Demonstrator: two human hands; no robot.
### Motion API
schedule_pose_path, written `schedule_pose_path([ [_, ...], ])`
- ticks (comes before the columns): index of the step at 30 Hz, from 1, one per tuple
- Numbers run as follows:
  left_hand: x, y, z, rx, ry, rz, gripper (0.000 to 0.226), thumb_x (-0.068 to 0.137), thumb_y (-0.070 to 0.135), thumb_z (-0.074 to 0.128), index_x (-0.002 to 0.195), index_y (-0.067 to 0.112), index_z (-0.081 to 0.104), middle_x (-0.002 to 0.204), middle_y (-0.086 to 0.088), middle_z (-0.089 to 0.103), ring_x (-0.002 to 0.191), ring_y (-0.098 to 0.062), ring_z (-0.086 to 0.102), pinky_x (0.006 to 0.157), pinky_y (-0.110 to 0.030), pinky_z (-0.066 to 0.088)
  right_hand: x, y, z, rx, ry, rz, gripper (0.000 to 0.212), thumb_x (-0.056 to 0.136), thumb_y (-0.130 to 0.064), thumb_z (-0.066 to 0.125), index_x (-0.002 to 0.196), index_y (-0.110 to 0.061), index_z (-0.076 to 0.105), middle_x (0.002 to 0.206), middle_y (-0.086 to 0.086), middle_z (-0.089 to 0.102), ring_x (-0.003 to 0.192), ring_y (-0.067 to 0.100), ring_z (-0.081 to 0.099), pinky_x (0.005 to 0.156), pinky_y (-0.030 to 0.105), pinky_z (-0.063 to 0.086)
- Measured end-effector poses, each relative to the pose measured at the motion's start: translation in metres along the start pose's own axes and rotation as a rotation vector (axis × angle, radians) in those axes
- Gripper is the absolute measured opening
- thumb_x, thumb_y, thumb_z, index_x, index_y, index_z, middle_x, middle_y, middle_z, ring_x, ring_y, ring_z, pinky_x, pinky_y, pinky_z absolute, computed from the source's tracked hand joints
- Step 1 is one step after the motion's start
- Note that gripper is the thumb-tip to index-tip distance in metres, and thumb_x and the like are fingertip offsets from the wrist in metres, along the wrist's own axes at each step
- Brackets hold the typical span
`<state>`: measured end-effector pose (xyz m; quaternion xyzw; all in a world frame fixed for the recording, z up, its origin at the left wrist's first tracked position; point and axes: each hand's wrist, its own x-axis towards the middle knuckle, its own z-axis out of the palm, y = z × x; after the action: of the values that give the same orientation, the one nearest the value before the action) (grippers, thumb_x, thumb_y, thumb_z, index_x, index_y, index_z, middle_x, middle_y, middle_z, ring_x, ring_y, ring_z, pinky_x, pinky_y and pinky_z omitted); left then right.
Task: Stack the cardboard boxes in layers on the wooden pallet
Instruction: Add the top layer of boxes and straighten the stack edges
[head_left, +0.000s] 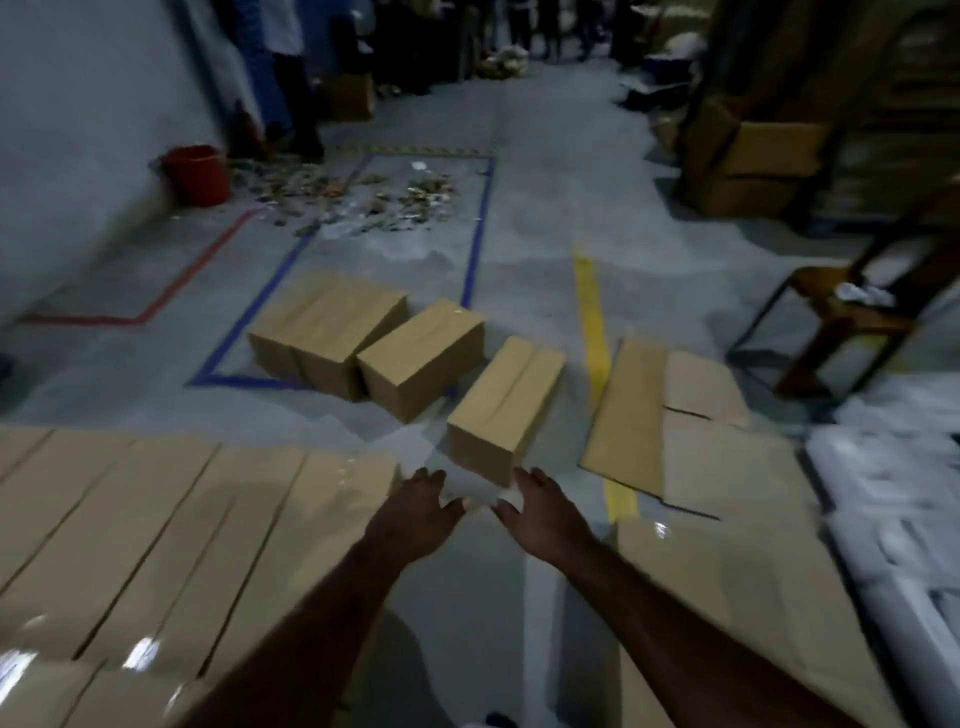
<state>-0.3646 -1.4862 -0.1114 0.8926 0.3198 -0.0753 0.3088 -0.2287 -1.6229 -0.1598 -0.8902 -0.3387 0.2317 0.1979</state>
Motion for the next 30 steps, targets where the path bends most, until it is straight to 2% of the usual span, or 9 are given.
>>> schedule_pose_path([
  [3, 0.03, 0.06, 0.033, -0.02, -0.075, 0.093, 0.069, 0.1, 0.046, 0.051, 0.154, 0.007, 0.03, 0.16, -0.014, 0.03, 0.147, -0.025, 0.029, 0.114, -0.029, 0.024, -0.012, 0.069, -0.028, 0.002, 0.068, 0.153, 0.072, 0.099, -0.059, 0.045, 0.156, -0.021, 0.026, 0.165, 0.011, 0.019, 0.151, 0.029, 0.018, 0.115, 0.052, 0.03],
  [6, 0.055, 0.107, 0.061, -0.035, -0.127, 0.171, 0.072, 0.097, 0.05, 0.053, 0.152, 0.007, 0.034, 0.157, -0.012, 0.037, 0.143, -0.026, 0.036, 0.113, -0.029, 0.027, -0.027, 0.126, -0.051, -0.018, 0.139, 0.277, 0.073, 0.099, -0.058, 0.045, 0.158, -0.02, 0.024, 0.165, 0.012, 0.016, 0.152, 0.029, 0.015, 0.116, 0.052, 0.029],
  [8, 0.071, 0.131, 0.082, -0.027, -0.186, 0.218, 0.078, 0.094, 0.06, 0.05, 0.152, 0.01, 0.036, 0.155, -0.01, 0.039, 0.142, -0.025, 0.038, 0.116, -0.033, 0.03, -0.039, 0.157, -0.062, -0.001, 0.159, 0.357, 0.073, 0.099, -0.057, 0.045, 0.157, -0.019, 0.024, 0.165, 0.012, 0.018, 0.151, 0.03, 0.018, 0.114, 0.052, 0.031],
  [13, 0.11, 0.172, 0.138, 0.052, -0.363, 0.242, 0.078, 0.099, 0.056, 0.044, 0.158, 0.012, 0.019, 0.165, -0.009, 0.015, 0.152, -0.022, 0.017, 0.119, -0.032, 0.015, -0.071, 0.219, -0.072, 0.079, 0.209, 0.581, 0.065, 0.1, -0.054, 0.045, 0.152, -0.018, 0.032, 0.156, 0.013, 0.032, 0.143, 0.032, 0.029, 0.107, 0.049, 0.039],
  [17, 0.141, 0.198, 0.181, 0.037, -0.486, 0.204, 0.079, 0.098, 0.057, 0.047, 0.158, 0.013, 0.019, 0.165, -0.007, 0.015, 0.151, -0.023, 0.02, 0.12, -0.034, 0.02, -0.078, 0.261, -0.072, 0.158, 0.176, 0.721, 0.066, 0.1, -0.054, 0.046, 0.153, -0.018, 0.031, 0.157, 0.012, 0.03, 0.144, 0.031, 0.027, 0.11, 0.05, 0.035],
  [22, 0.196, 0.224, 0.239, 0.07, -0.569, 0.17, 0.076, 0.098, 0.056, 0.046, 0.156, 0.011, 0.026, 0.161, -0.01, 0.028, 0.146, -0.027, 0.03, 0.115, -0.032, 0.026, -0.049, 0.312, -0.072, 0.219, 0.136, 0.827, 0.066, 0.101, -0.053, 0.046, 0.153, -0.016, 0.03, 0.157, 0.013, 0.029, 0.144, 0.032, 0.028, 0.111, 0.052, 0.034],
  [26, 0.246, 0.233, 0.293, 0.085, -0.661, 0.08, 0.072, 0.099, 0.053, 0.048, 0.153, 0.008, 0.032, 0.157, -0.011, 0.037, 0.141, -0.028, 0.039, 0.108, -0.029, 0.032, -0.013, 0.361, -0.062, 0.302, 0.069, 0.927, 0.071, 0.1, -0.055, 0.046, 0.155, -0.013, 0.027, 0.159, 0.016, 0.029, 0.145, 0.033, 0.027, 0.113, 0.052, 0.032],
  [30, 0.289, 0.228, 0.357, 0.124, -0.696, -0.022, 0.071, 0.1, 0.054, 0.046, 0.151, 0.006, 0.033, 0.156, -0.013, 0.038, 0.141, -0.029, 0.038, 0.108, -0.03, 0.032, 0.024, 0.429, -0.038, 0.338, 0.02, 0.989, 0.073, 0.099, -0.054, 0.048, 0.155, -0.012, 0.029, 0.157, 0.019, 0.032, 0.144, 0.035, 0.031, 0.113, 0.053, 0.033],
])
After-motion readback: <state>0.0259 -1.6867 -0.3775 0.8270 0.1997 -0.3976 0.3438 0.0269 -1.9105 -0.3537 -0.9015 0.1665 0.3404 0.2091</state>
